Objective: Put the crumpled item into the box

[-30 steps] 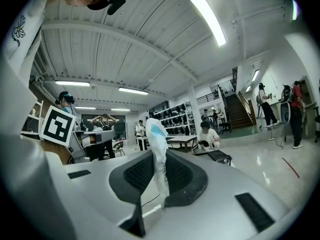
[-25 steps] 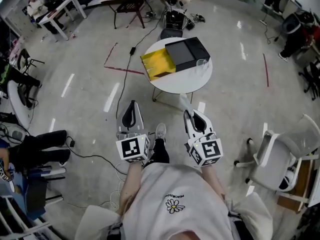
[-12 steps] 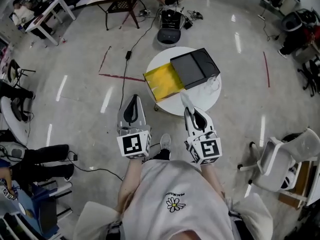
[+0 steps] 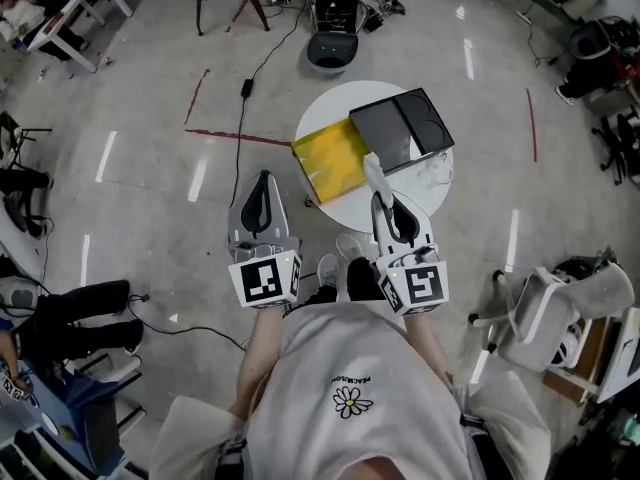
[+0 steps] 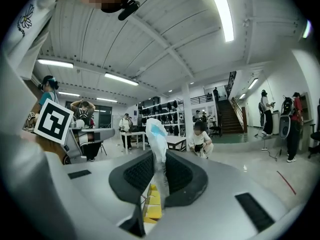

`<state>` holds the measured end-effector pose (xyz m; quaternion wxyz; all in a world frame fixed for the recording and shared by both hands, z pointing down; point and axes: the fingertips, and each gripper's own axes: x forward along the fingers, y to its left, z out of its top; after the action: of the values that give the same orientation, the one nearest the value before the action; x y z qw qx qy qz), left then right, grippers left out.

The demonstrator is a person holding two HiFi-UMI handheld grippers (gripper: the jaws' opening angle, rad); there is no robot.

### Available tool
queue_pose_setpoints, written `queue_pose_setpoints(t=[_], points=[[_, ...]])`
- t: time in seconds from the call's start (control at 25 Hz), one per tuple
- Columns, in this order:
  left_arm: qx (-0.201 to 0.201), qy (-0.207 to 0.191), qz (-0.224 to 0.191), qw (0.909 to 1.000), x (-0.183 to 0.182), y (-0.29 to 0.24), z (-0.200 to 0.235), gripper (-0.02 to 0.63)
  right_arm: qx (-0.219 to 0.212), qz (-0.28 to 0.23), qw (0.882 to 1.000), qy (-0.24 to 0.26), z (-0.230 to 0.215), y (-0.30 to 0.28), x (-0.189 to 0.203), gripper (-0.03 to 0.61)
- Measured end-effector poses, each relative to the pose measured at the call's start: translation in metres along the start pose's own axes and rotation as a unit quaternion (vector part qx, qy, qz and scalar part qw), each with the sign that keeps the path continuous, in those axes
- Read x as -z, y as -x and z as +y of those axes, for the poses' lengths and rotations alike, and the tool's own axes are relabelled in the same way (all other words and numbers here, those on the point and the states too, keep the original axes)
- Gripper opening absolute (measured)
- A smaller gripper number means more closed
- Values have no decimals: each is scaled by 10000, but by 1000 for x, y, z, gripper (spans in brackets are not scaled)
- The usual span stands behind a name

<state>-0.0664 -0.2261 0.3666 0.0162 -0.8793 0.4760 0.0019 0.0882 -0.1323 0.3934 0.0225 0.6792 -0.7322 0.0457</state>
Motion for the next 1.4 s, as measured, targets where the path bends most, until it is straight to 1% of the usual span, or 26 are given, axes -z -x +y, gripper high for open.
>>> queue_pose_setpoints(t=[0.08, 0.24, 0.36, 0.52, 0.68, 0.8, 0.88, 0.92, 1.0, 1.04, 1.08, 1.16, 1.24, 1.32, 1.4], points=[[-89, 22, 14, 10000, 1, -5, 7, -3, -40, 11, 10000, 6, -1, -10, 0, 49], [-263, -102, -12, 9996, 2, -13, 14, -3, -236, -2, 9997, 46, -3, -29, 2, 49], [-375, -84, -52, 9992, 2, -24, 17, -3, -339, -36, 9994, 40, -8, -42, 1, 49], [-385, -187, -119, 9990, -2, -45, 13, -3, -430, -49, 9991, 33, -19, -55, 1, 49], [-373, -186, -85, 9991, -1, -59, 7, -3, -456, 9, 9989, 46, -30, -67, 1, 49], [-405, -176, -58, 9990, -2, -65, 3, -3, -538, 235, 9977, 342, -37, -79, 7, 49], [-495, -122, 0, 9987, 1, -68, 7, -3, -723, 448, 9930, 818, -35, -93, 15, 49], [-546, -120, 77, 9984, 4, -69, 10, -3, -853, 562, 9883, 1130, -32, -101, 21, 49], [-630, -156, 199, 9977, 10, -69, 16, -3, -1149, 824, 9726, 1846, -24, -116, 35, 49], [-660, -147, 182, 9975, 10, -69, 17, -3, -1290, 980, 9607, 2253, -20, -122, 45, 49], [-684, -134, 164, 9974, 9, -69, 18, -3, -1424, 1141, 9458, 2688, -18, -128, 55, 49], [-741, -118, 184, 9970, 11, -70, 22, -3, -1724, 1412, 9080, 3547, -11, -140, 80, 49], [-802, -104, 211, 9965, 13, -71, 25, -3, -2046, 1605, 8681, 4229, -5, -152, 105, 49], [-857, -84, 254, 9960, 16, -72, 28, -3, -2307, 1747, 8335, 4707, -3, -162, 127, 49], [-912, -79, 347, 9952, 23, -72, 30, -3, -2522, 1901, 8018, 5073, -3, -170, 149, 49]])
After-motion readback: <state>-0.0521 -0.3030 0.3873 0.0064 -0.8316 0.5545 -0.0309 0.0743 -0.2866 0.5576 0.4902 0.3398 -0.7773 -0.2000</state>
